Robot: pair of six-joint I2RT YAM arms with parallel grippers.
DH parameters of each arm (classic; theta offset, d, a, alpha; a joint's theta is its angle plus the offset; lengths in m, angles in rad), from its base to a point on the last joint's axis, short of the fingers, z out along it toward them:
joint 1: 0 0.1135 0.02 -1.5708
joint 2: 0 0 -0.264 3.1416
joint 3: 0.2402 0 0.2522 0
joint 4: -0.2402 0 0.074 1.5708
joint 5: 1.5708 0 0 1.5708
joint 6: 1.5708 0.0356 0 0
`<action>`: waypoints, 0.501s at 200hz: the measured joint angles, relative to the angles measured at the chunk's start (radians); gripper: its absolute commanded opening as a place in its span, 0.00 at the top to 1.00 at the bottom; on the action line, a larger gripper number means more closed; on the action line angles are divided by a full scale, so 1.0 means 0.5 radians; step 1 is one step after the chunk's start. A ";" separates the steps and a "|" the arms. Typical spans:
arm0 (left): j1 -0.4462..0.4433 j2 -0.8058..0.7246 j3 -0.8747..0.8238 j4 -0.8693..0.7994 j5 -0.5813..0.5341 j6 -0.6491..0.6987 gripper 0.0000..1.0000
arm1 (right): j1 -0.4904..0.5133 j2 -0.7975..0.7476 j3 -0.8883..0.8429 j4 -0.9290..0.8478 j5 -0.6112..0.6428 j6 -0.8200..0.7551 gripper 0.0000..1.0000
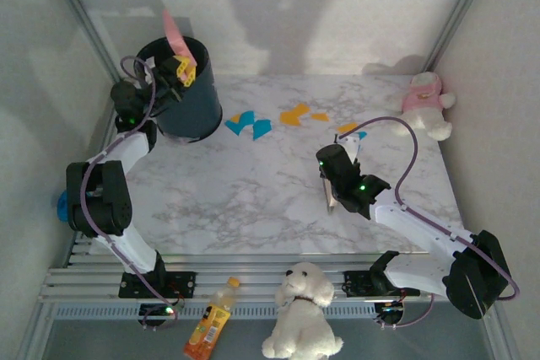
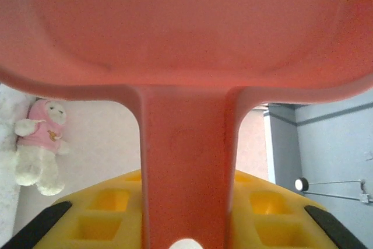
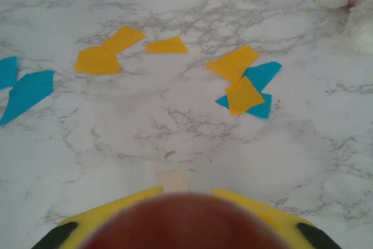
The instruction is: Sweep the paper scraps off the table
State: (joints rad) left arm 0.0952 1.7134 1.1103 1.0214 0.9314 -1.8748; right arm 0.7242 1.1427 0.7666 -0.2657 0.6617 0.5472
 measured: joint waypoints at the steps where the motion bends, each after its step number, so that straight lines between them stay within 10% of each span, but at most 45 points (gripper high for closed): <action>1: 0.000 0.000 0.000 0.000 -0.001 0.000 1.00 | 0.000 0.000 0.000 0.000 0.000 0.000 1.00; 100: -0.001 -0.020 0.123 -0.348 0.021 0.346 1.00 | 0.000 -0.001 0.000 0.000 -0.001 0.000 1.00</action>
State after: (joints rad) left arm 0.0948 1.7035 1.1717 0.8474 0.9421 -1.7020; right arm 0.7242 1.1423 0.7666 -0.2657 0.6613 0.5472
